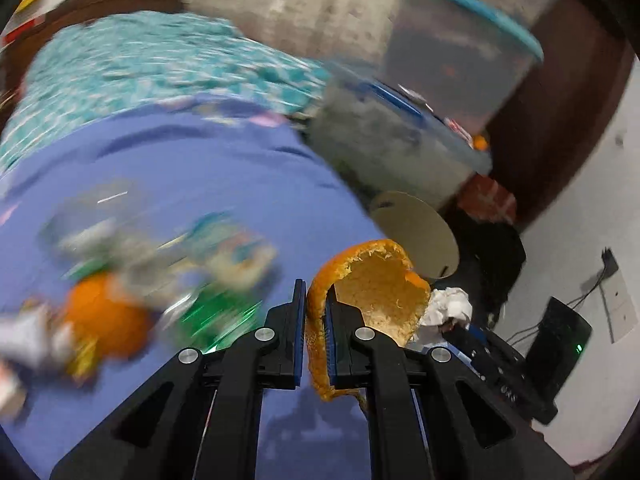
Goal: Collect trash
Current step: 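Carry both items to the beige wastebasket and open both tools, then move both open tools back over the trash on the bed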
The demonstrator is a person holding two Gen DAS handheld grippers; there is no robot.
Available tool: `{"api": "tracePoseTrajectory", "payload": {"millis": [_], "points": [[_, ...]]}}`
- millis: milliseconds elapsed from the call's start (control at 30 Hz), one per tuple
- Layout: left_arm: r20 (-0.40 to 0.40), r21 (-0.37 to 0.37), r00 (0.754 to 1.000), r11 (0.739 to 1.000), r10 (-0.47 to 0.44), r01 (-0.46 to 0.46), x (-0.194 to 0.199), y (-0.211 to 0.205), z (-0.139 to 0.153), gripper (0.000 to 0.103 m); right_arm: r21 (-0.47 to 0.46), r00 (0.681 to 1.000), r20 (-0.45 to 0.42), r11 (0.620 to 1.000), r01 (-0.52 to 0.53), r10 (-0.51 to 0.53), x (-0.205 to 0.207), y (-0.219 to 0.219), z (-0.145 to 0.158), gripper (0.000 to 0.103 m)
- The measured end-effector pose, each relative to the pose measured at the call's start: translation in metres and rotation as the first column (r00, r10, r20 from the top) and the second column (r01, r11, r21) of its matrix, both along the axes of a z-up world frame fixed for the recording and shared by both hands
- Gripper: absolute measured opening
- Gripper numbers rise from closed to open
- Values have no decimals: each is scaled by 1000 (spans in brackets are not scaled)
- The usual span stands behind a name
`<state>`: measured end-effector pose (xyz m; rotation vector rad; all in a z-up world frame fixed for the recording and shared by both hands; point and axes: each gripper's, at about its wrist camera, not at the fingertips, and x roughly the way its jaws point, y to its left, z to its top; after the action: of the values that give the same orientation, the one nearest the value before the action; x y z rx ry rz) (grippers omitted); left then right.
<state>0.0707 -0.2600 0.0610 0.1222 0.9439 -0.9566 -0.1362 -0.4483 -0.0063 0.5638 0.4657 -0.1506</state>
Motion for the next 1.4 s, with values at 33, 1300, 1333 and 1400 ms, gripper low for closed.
{"api": "tracePoseTrajectory", "payload": {"millis": [33, 1300, 1333, 1400], "points": [[2, 12, 999, 999, -40, 40, 2, -34, -4, 8, 0, 998, -16, 998, 57, -57, -4, -18, -1, 33], [349, 116, 851, 883, 392, -455, -46, 127, -25, 73, 44, 986, -65, 988, -151, 154, 48, 124, -7, 85], [345, 111, 842, 873, 415, -475, -43, 138, -24, 73, 39, 982, -77, 984, -173, 175, 51, 135, -8, 85], [328, 96, 825, 852, 461, -515, -40, 164, -24, 74, 29, 969, -109, 975, -222, 224, 57, 160, -12, 85]]}}
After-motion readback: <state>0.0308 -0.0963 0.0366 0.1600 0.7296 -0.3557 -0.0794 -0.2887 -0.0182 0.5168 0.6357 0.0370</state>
